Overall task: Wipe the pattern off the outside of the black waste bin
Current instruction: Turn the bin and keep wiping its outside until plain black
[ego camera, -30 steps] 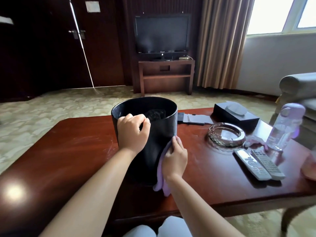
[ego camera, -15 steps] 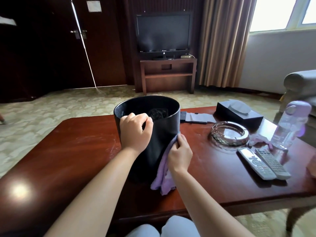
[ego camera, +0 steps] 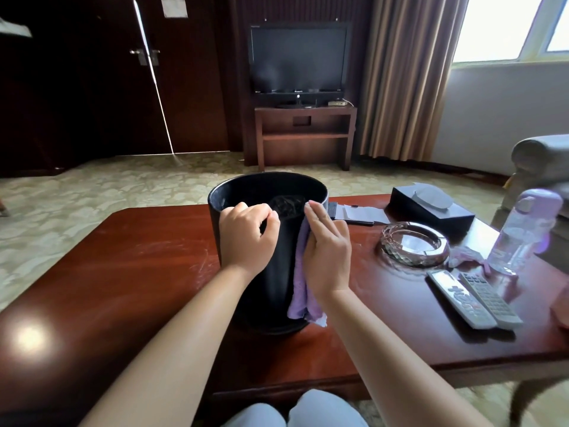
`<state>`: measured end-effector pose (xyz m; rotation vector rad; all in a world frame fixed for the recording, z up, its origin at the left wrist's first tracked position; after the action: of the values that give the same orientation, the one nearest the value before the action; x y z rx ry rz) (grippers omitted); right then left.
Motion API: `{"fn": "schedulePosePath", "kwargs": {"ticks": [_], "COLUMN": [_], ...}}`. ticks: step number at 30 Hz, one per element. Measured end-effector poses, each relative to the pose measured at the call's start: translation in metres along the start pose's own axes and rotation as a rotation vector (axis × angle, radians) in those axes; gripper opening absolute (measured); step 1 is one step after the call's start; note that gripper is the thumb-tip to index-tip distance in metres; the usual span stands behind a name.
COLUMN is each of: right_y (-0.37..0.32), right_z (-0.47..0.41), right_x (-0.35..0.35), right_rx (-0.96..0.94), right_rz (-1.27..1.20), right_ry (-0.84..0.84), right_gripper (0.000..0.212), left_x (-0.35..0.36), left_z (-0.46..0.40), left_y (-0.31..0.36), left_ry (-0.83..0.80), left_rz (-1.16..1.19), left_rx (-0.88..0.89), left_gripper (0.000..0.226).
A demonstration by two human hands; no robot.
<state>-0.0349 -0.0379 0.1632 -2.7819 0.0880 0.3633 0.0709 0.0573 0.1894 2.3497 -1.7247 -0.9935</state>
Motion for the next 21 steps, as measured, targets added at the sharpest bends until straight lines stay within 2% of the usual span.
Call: {"fn": "schedulePosePath", "kwargs": {"ticks": [6, 11, 15, 21], "right_y": [-0.002, 0.009, 0.042, 0.032], "right_z": [-0.001, 0.000, 0.017, 0.036], "right_x": [0.000, 0.005, 0.012, 0.023], "right_rx": [-0.003, 0.061, 0.420, 0.499], "right_rz": [-0.035, -0.032, -0.101, -0.265], "right_ry": [-0.007, -0.063, -0.077, -0.037], "right_gripper": [0.032, 0.041, 0.048, 0.045], "left_x": [0.000, -0.001, 0.000, 0.000], "left_z": [0.000, 0.000, 0.000, 0.000], "left_y": [0.000, 0.000, 0.001, 0.000], "left_ry": [-0.010, 0.000, -0.004, 0.017], "left_rz": [-0.001, -0.001, 0.012, 0.013], "left_rx": [-0.009, -0.002, 0.002, 0.019], "left_gripper": [0.033, 0.032, 0.032, 0.032]}}
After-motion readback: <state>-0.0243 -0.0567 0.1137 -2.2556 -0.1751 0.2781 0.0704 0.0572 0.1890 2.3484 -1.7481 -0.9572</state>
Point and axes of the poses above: each hand's wrist, its own z-axis away from the middle knuckle, its own x-axis out of the palm, y = z × x, the point moved 7 cm from there along -z, towards the middle knuckle, and after that the axes turned 9 degrees about -x, right-handed, at the moved point
